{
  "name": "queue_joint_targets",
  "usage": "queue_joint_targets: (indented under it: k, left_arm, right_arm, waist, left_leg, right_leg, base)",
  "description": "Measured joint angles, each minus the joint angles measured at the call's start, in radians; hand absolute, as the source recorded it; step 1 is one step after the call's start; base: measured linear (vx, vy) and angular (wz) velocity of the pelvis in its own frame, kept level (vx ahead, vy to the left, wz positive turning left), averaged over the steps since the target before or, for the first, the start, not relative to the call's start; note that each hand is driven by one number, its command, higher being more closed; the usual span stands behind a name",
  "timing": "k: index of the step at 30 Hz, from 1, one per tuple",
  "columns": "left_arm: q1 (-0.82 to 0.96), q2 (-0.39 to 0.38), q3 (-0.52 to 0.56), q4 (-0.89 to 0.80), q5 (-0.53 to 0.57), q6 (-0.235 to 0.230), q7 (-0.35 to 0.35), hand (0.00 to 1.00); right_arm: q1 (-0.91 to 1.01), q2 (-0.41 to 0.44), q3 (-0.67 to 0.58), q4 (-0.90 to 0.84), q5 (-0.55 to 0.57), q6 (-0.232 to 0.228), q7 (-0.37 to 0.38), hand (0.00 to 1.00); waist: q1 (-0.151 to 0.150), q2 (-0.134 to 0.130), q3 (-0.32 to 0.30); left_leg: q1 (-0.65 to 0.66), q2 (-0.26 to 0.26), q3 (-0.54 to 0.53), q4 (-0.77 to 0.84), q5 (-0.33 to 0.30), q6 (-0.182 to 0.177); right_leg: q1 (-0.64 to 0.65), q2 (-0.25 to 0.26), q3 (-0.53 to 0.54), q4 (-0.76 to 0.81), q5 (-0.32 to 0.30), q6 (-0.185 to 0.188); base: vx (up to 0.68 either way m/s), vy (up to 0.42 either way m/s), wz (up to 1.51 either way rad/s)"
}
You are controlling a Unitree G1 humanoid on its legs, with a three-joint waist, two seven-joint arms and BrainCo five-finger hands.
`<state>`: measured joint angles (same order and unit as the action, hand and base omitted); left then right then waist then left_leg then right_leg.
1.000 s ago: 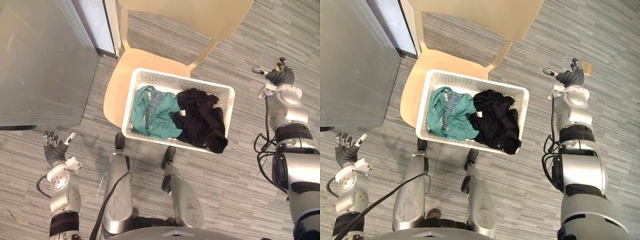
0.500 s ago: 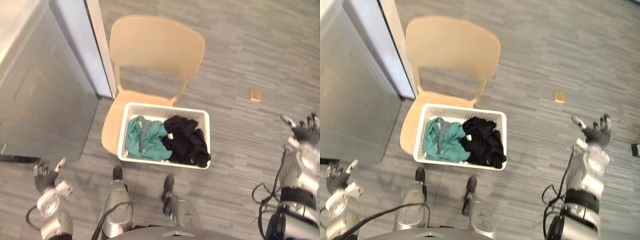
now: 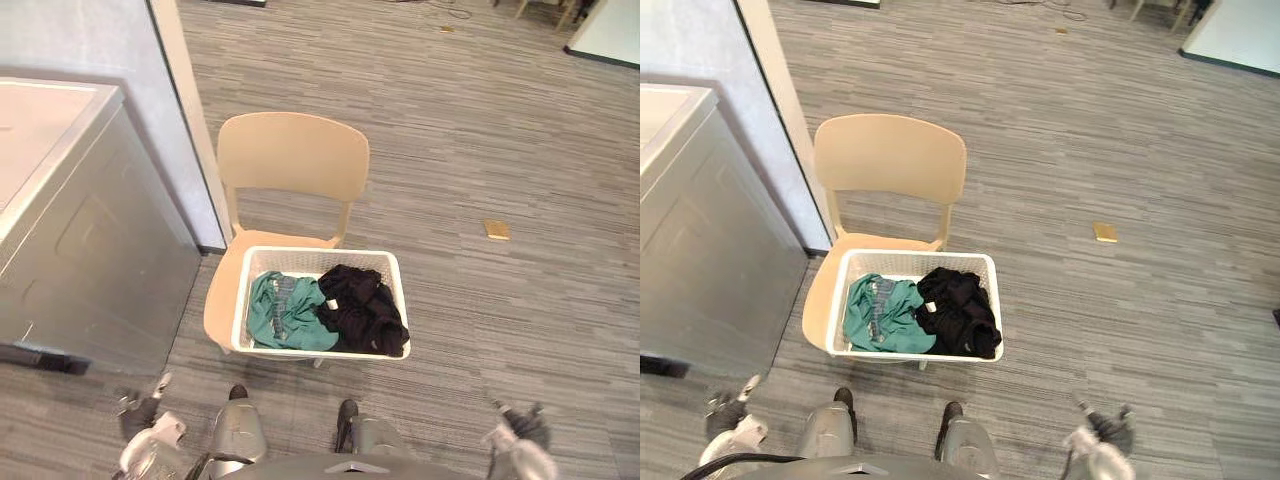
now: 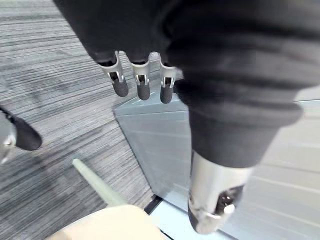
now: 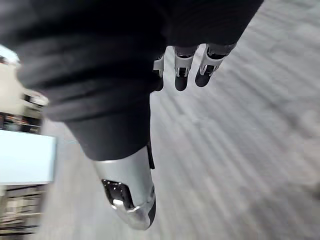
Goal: Pick up the laundry basket with both hands and put the clothes into the washing machine.
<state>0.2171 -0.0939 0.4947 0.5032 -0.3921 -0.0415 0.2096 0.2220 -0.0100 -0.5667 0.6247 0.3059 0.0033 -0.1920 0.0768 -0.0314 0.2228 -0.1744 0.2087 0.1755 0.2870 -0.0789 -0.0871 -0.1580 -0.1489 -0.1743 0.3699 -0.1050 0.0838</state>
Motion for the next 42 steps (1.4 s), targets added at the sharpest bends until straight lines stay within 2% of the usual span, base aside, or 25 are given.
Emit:
queue_joint_targets:
  k: [1, 2, 5, 7, 8, 9, 10, 14, 16, 17, 18, 19, 20, 22, 24, 26, 27, 28, 30, 33, 35, 37, 38, 40, 42]
  left_arm:
    - [-0.008, 0.000, 0.001, 0.020, 0.000, 0.000, 0.000, 0.00]
    - [-0.028, 0.008, -0.013, 0.060, 0.002, 0.001, -0.002, 0.00]
    - [-0.023, 0.009, -0.031, 0.145, 0.013, 0.007, -0.006, 0.00]
    - [-0.031, 0.009, -0.034, 0.193, 0.053, 0.008, -0.016, 0.00]
    - [-0.031, 0.009, -0.038, 0.208, 0.059, 0.008, -0.019, 0.00]
    - [-0.043, 0.010, -0.045, 0.247, 0.073, 0.008, -0.019, 0.00]
    - [-0.043, 0.025, -0.056, 0.267, 0.085, 0.009, -0.020, 0.00]
    - [-0.053, 0.078, -0.155, 0.345, 0.127, 0.011, -0.035, 0.00]
    - [-0.064, 0.102, -0.174, 0.362, 0.169, 0.011, -0.042, 0.00]
    - [-0.069, 0.117, -0.160, 0.374, 0.186, 0.011, -0.041, 0.00]
    - [-0.068, 0.085, -0.141, 0.374, 0.197, 0.010, -0.041, 0.00]
    - [-0.069, 0.077, -0.127, 0.374, 0.200, 0.003, -0.039, 0.00]
    - [-0.064, 0.078, -0.119, 0.377, 0.201, 0.003, -0.039, 0.00]
    - [-0.034, 0.079, -0.098, 0.379, 0.215, 0.007, -0.042, 0.00]
    - [-0.036, 0.072, -0.051, 0.378, 0.226, 0.017, -0.044, 0.00]
    - [-0.028, 0.014, -0.034, 0.379, 0.229, 0.025, -0.053, 0.00]
    - [-0.022, 0.003, -0.009, 0.361, 0.230, 0.011, -0.060, 0.00]
    - [-0.031, 0.019, 0.002, 0.352, 0.227, 0.009, -0.062, 0.00]
    - [-0.023, 0.009, -0.008, 0.353, 0.219, 0.011, -0.061, 0.00]
    - [-0.011, 0.009, -0.030, 0.352, 0.179, 0.008, -0.060, 0.00]
    - [-0.011, 0.022, -0.033, 0.350, 0.179, 0.001, -0.061, 0.00]
    - [-0.023, 0.025, -0.008, 0.341, 0.180, 0.002, -0.062, 0.00]
    - [-0.026, 0.027, -0.005, 0.341, 0.180, 0.003, -0.062, 0.00]
    - [-0.022, 0.027, -0.006, 0.340, 0.180, 0.003, -0.061, 0.00]
    - [-0.015, 0.027, -0.010, 0.351, 0.179, 0.002, -0.058, 0.00]
  right_arm:
    - [0.000, 0.019, 0.007, 0.049, -0.002, 0.010, 0.000, 0.00]
    - [0.002, 0.054, 0.008, 0.123, -0.039, 0.027, 0.000, 0.00]
    - [0.031, 0.071, 0.003, 0.187, -0.148, 0.049, -0.001, 0.00]
    - [0.046, 0.061, 0.005, 0.220, -0.195, 0.047, -0.007, 0.00]
    - [0.044, 0.058, 0.004, 0.222, -0.194, 0.047, -0.007, 0.00]
    - [0.021, 0.058, 0.006, 0.249, -0.195, 0.042, -0.007, 0.00]
    - [0.005, 0.053, 0.013, 0.281, -0.193, 0.044, -0.007, 0.00]
    - [-0.004, 0.041, 0.064, 0.306, -0.199, 0.043, -0.004, 0.00]
    - [-0.008, 0.035, 0.084, 0.305, -0.218, 0.043, -0.008, 0.00]
    - [-0.013, 0.024, 0.098, 0.304, -0.227, 0.042, -0.010, 0.00]
    - [-0.037, -0.005, 0.097, 0.295, -0.228, 0.043, -0.016, 0.00]
    - [-0.038, -0.019, 0.101, 0.292, -0.235, 0.046, -0.014, 0.00]
    - [-0.029, -0.016, 0.104, 0.291, -0.236, 0.045, -0.012, 0.00]
    - [-0.012, 0.013, 0.126, 0.293, -0.239, 0.049, -0.019, 0.00]
    - [0.001, 0.020, 0.123, 0.292, -0.255, 0.049, -0.005, 0.00]
    - [0.001, -0.009, 0.119, 0.273, -0.256, 0.045, -0.003, 0.00]
    - [-0.019, -0.008, 0.128, 0.252, -0.258, 0.036, -0.001, 0.00]
    - [-0.041, -0.006, 0.140, 0.260, -0.257, 0.041, 0.004, 0.00]
    - [-0.071, -0.036, 0.173, 0.257, -0.257, 0.038, 0.007, 0.00]
    - [-0.078, -0.052, 0.217, 0.259, -0.255, 0.023, 0.010, 0.00]
    - [-0.101, -0.054, 0.241, 0.253, -0.254, 0.019, 0.013, 0.00]
    - [-0.104, -0.035, 0.242, 0.227, -0.252, 0.012, 0.012, 0.00]
    - [-0.098, -0.032, 0.251, 0.211, -0.252, 0.011, 0.014, 0.00]
    - [-0.087, -0.032, 0.252, 0.196, -0.252, 0.004, 0.017, 0.00]
    - [-0.087, -0.034, 0.250, 0.194, -0.251, -0.002, 0.018, 0.00]
  waist:
    - [-0.001, -0.016, -0.007]
    - [-0.004, -0.020, -0.004]
    - [-0.022, 0.022, -0.013]
    - [-0.035, 0.050, -0.030]
    - [-0.039, 0.055, -0.036]
    - [-0.054, 0.049, -0.047]
    - [-0.062, 0.023, -0.052]
    - [-0.058, 0.003, -0.049]
    - [-0.048, -0.006, -0.045]
    - [-0.051, -0.014, -0.041]
    - [-0.051, 0.044, -0.027]
    - [-0.049, 0.048, -0.020]
    - [-0.048, 0.053, -0.018]
    - [-0.030, 0.018, -0.033]
    - [-0.030, -0.009, -0.032]
    - [0.006, 0.073, -0.083]
    - [0.011, 0.033, -0.069]
    - [0.015, 0.021, -0.050]
    - [0.006, 0.047, -0.035]
    - [0.013, 0.062, -0.043]
    - [-0.003, 0.042, -0.030]
    - [-0.004, 0.025, -0.021]
    - [-0.005, 0.013, -0.013]
    - [-0.016, 0.016, -0.016]
    - [-0.024, 0.029, -0.016]
  left_leg:
    - [0.011, 0.006, 0.034, -0.003, -0.009, 0.016]
    - [-0.026, 0.045, 0.077, 0.156, -0.036, 0.044]
    - [0.005, 0.154, 0.041, 0.492, -0.100, -0.001]
    - [0.102, 0.185, -0.064, 0.532, -0.082, -0.034]
    - [0.132, 0.183, -0.075, 0.493, -0.040, -0.039]
    - [0.163, 0.137, -0.080, 0.384, -0.124, -0.130]
    - [0.167, 0.101, -0.073, 0.313, -0.164, -0.143]
    - [0.213, 0.065, -0.018, 0.185, -0.294, -0.145]
    - [0.202, 0.037, 0.013, 0.187, -0.318, -0.115]
    - [0.195, 0.020, 0.020, 0.190, -0.315, -0.091]
    - [0.191, 0.039, 0.037, 0.155, -0.295, -0.068]
    - [0.190, 0.044, 0.050, 0.144, -0.274, -0.068]
    - [0.190, 0.042, 0.045, 0.143, -0.266, -0.067]
    - [0.188, 0.018, 0.037, 0.147, -0.248, -0.074]
    - [0.130, -0.003, -0.010, 0.184, -0.231, -0.087]
    - [0.059, 0.024, -0.039, 0.136, -0.218, -0.062]
    - [0.027, 0.000, -0.050, 0.125, -0.146, -0.084]
    - [-0.003, -0.031, -0.057, 0.121, -0.107, -0.081]
    - [-0.052, -0.034, -0.094, 0.084, -0.064, -0.040]
    - [-0.056, -0.054, -0.152, -0.056, 0.086, -0.077]
    - [-0.063, -0.049, -0.124, -0.174, 0.204, -0.065]
    - [-0.110, -0.039, 0.032, -0.028, 0.131, 0.005]
    - [-0.124, -0.028, 0.080, 0.124, 0.049, 0.063]
    - [-0.078, 0.040, 0.080, 0.308, -0.062, 0.051]
    - [-0.025, 0.096, 0.063, 0.313, -0.082, 0.050]
  right_leg:
    - [0.000, -0.018, -0.009, -0.006, 0.001, -0.005]
    - [0.000, -0.042, -0.040, 0.001, 0.002, -0.012]
    - [0.021, -0.044, -0.068, 0.007, 0.010, -0.008]
    - [0.001, -0.045, -0.070, 0.002, 0.044, 0.018]
    - [-0.016, -0.045, -0.069, 0.001, 0.059, 0.029]
    - [-0.045, -0.053, -0.061, -0.021, 0.106, 0.044]
    - [-0.064, -0.070, -0.059, -0.072, 0.164, 0.022]
    - [-0.058, -0.080, -0.054, -0.208, 0.305, 0.008]
    - [-0.056, -0.093, -0.042, -0.282, 0.347, -0.005]
    - [-0.056, -0.102, -0.046, -0.304, 0.280, -0.026]
    - [-0.099, -0.105, -0.081, -0.207, 0.148, -0.031]
    - [-0.178, -0.118, -0.055, 0.114, 0.102, -0.033]
    - [-0.185, -0.119, -0.047, 0.252, 0.062, -0.029]
    - [-0.147, -0.106, -0.005, 0.516, -0.107, 0.012]
    - [-0.143, -0.062, 0.057, 0.505, -0.167, 0.109]
    - [-0.081, 0.040, 0.130, 0.324, -0.236, 0.161]
    - [-0.051, 0.040, 0.191, 0.406, -0.284, 0.121]
    - [0.000, 0.051, 0.227, 0.265, -0.367, 0.016]
    - [-0.010, 0.066, 0.192, 0.226, -0.311, 0.002]
    - [-0.030, 0.067, 0.123, 0.194, -0.267, -0.017]
    - [-0.040, 0.036, 0.045, 0.151, -0.219, -0.045]
    - [-0.049, -0.012, -0.021, 0.152, -0.196, -0.041]
    - [-0.037, -0.053, -0.065, 0.151, -0.183, -0.033]
    - [0.000, -0.121, -0.124, 0.140, -0.157, 0.010]
    - [0.018, -0.146, -0.140, 0.121, -0.135, 0.045]
  base:
    - [-0.06, -0.069, 0.65]
    - [-0.07, -0.048, 0.57]
    - [-0.08, 0.020, 0.30]
    - [-0.07, 0.223, 0.20]
    - [-0.13, 0.322, 0.13]
    - [-0.24, 0.376, 0.07]
    - [-0.21, 0.305, 0.00]
    - [-0.27, 0.277, -0.11]
    - [-0.34, 0.153, -0.25]
    - [-0.42, 0.070, -0.32]
    - [-0.40, 0.024, -0.30]
    - [-0.30, 0.000, -0.15]
    - [-0.24, -0.046, 0.06]
    - [-0.17, -0.152, 0.08]
    - [-0.22, -0.248, 0.32]
    - [-0.24, -0.169, 0.00]
    - [-0.23, -0.184, -0.14]
    - [-0.23, -0.235, 0.19]
    - [-0.30, -0.141, 0.48]
    - [-0.24, -0.028, 0.61]
    - [-0.30, 0.016, 1.01]
    - [-0.24, 0.073, 1.15]
    - [-0.19, 0.124, 1.19]
    - [-0.22, 0.236, 1.16]
    - [-0.18, 0.404, 0.69]
